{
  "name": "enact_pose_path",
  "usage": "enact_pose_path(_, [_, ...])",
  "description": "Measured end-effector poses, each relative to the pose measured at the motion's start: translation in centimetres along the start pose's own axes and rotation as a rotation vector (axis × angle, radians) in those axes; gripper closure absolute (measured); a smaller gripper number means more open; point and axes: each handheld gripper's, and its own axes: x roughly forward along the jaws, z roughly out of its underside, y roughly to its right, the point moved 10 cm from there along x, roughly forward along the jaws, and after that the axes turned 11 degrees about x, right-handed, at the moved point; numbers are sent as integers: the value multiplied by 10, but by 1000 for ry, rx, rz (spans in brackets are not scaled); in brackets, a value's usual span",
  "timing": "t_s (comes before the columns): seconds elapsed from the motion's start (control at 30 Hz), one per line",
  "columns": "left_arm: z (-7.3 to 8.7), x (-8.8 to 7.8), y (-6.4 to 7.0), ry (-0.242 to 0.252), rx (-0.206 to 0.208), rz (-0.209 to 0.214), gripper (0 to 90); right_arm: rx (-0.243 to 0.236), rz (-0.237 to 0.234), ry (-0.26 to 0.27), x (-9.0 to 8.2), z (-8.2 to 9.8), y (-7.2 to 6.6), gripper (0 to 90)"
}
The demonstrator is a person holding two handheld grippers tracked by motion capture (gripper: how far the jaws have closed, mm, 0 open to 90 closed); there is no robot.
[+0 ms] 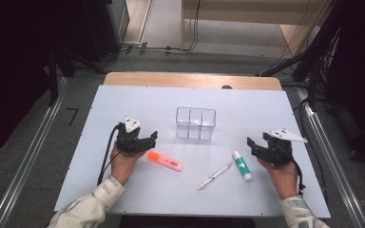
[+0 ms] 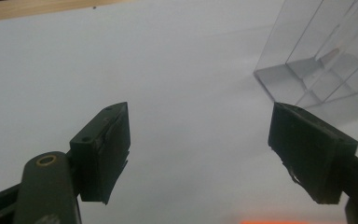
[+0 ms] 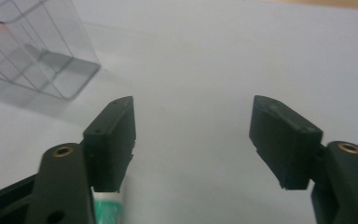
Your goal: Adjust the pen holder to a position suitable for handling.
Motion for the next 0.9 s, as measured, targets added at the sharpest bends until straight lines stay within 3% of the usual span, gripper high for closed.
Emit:
enact_pose_path(0.1, [16, -11, -9, -14, -8, -11, 178, 63, 2, -17, -16, 14, 18, 255])
enact_pose_path(0.2, [25, -16, -14, -25, -8, -18, 137, 76, 10, -35, -26, 27, 27, 239])
enact_pose_path(0.33, [36, -23, -16, -31, -20, -27, 127, 91, -7, -49, -32, 33, 28, 238])
enact_pose_path(0.57, [40, -33, -14, -13, -17, -31, 122, 93, -7, -48, -33, 34, 29, 239])
enact_pose_path(0.9, [44, -29, -14, -34, -25, -30, 121, 90, 0, -60, -30, 35, 30, 239])
